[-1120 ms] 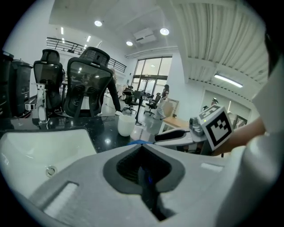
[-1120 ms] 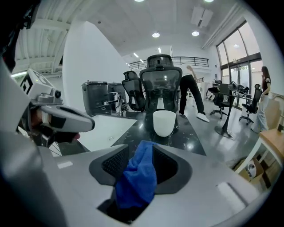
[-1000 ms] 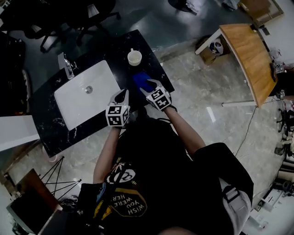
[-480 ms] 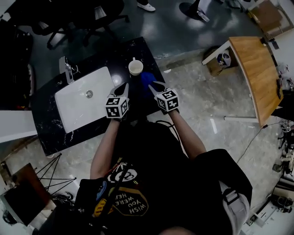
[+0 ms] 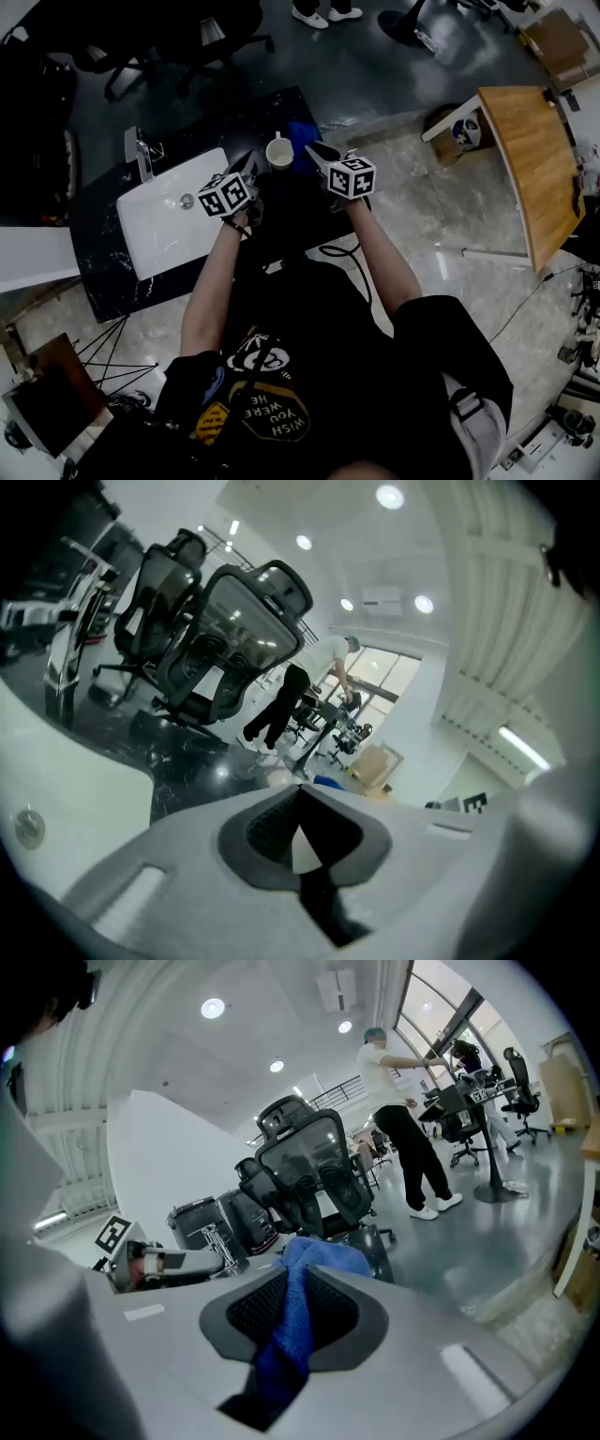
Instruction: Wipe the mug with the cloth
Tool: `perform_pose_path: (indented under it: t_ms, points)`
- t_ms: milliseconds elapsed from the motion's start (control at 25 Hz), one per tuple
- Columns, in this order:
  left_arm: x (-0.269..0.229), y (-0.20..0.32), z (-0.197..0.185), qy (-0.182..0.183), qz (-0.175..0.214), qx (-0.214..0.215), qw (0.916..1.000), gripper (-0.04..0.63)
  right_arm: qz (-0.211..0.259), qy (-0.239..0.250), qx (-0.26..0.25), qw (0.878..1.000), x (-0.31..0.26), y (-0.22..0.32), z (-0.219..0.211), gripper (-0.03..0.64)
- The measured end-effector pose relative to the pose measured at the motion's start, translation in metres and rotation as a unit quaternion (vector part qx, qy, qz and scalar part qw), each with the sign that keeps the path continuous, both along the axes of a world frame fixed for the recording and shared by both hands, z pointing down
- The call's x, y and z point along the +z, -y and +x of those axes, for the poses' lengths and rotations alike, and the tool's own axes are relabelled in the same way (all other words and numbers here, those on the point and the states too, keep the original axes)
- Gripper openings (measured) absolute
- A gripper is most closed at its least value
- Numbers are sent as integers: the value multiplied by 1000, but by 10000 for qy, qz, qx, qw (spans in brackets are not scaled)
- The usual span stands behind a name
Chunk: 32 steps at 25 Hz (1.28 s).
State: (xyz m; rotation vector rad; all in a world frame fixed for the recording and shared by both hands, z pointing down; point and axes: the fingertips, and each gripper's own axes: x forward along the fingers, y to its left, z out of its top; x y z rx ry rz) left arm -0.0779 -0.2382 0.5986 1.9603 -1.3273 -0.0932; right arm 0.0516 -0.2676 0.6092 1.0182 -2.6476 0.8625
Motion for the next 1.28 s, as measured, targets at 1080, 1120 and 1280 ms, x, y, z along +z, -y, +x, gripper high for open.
perform_pose_path:
  t_ms: [1080,1120,1280]
  points:
    - [13,9,51,150,-63,1048,9944,2,-1062,462,-403,9925,38,-77,-8,61]
    - [12,9,50,169,-50,1016,9947,2,-1018,378,-408,9932,39,-79,-5,61]
    - [16,11,29,717,-91,713,9948,2,-649,726,214,9950,8,-38,15,61]
